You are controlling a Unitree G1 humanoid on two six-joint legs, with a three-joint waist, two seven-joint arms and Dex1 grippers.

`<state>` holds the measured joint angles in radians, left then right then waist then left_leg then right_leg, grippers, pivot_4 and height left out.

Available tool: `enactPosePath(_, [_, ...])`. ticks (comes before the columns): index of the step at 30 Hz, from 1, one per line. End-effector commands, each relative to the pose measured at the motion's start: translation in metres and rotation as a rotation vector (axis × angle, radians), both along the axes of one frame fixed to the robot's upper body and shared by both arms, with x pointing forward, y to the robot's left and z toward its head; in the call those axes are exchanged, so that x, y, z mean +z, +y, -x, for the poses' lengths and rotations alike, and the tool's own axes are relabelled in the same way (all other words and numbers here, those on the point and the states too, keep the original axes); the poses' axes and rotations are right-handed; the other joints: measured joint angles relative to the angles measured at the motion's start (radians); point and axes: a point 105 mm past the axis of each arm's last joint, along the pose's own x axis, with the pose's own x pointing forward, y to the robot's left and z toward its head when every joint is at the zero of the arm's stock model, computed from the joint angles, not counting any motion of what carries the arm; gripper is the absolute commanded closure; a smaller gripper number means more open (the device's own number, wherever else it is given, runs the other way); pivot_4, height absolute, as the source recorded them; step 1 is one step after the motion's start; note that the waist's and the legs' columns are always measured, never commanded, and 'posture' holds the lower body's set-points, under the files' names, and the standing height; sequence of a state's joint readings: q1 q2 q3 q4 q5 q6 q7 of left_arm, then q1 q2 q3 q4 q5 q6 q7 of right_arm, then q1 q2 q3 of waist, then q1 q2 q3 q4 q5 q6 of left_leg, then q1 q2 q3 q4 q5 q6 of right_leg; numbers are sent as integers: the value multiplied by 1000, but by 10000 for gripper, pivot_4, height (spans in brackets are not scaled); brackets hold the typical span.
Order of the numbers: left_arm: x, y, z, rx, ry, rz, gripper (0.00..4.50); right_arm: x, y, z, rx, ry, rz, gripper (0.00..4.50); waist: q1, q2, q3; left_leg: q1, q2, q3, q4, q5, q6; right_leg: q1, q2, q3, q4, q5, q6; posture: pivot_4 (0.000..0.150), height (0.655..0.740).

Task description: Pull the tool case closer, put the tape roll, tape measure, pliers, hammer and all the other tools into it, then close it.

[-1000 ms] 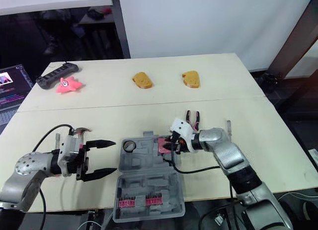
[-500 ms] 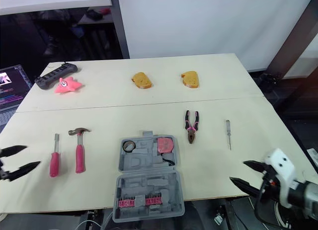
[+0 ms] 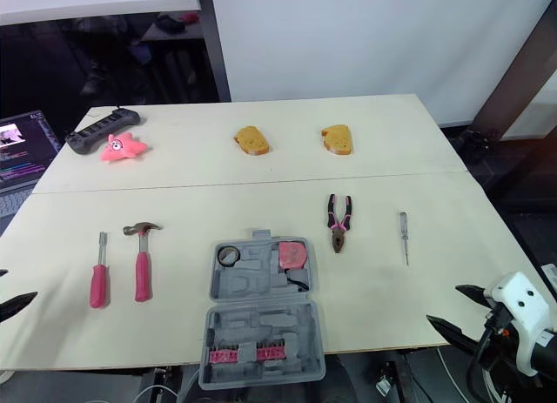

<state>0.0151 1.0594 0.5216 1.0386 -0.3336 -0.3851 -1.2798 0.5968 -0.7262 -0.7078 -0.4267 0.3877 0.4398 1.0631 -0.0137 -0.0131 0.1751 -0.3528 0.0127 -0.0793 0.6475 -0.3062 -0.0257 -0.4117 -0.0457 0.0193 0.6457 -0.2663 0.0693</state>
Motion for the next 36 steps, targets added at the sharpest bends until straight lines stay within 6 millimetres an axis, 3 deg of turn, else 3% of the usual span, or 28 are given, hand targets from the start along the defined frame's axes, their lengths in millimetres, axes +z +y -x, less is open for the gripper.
enactPosePath(1, [2,-5,-5,-35,-14,-14,0,5,4,-2,12,-21,-6,541,0,0,0,0,0,0,0,0,0,0,0,0,0,0,0,1500,7400])
enactPosePath(5, [-2,-22,-17,-109,-35,20,0,12,22,-12,56,-54,-42,541,0,1,0,0,0,0,0,0,0,0,0,0,0,0,0,1500,7400])
enactPosePath(11, [-11,-83,-36,-340,-48,115,0,18,59,-27,86,-79,-92,541,1,0,0,0,0,-1,0,0,0,0,0,0,1,2,3,1500,7400])
enactPosePath(15, [-9,-158,-42,-590,-72,212,0,15,98,-51,4,-121,-159,541,0,0,0,-1,1,-1,0,0,0,0,-1,0,1,2,3,1500,7400])
enactPosePath(17, [-7,-177,-41,-652,-73,232,0,9,106,-62,-67,-126,-149,541,1,1,0,-1,1,-2,1,1,-1,0,-1,1,1,2,1,1500,7400])
enactPosePath(20, [-6,-188,-39,-684,-66,250,0,3,114,-70,-110,-124,-137,541,1,1,0,-1,1,-3,1,1,-1,0,0,1,1,1,-1,1500,7400])
enactPosePath(23, [-6,-217,-33,-801,-56,260,0,-16,121,-92,-322,-118,-166,541,-2,1,0,-2,0,-3,0,1,-1,-2,1,0,1,1,-1,1500,7400])
enactPosePath(27, [3,-238,-37,-861,-84,279,0,-23,133,-123,-510,-163,-191,541,-4,3,0,-2,0,-2,0,1,-1,-3,1,1,2,1,-1,1500,7400])
enactPosePath(36, [2,-244,-35,-892,-72,274,0,-41,158,-158,-601,-151,-240,541,-7,4,0,-5,0,-2,-1,1,-1,-7,1,2,4,3,2,1500,7400])
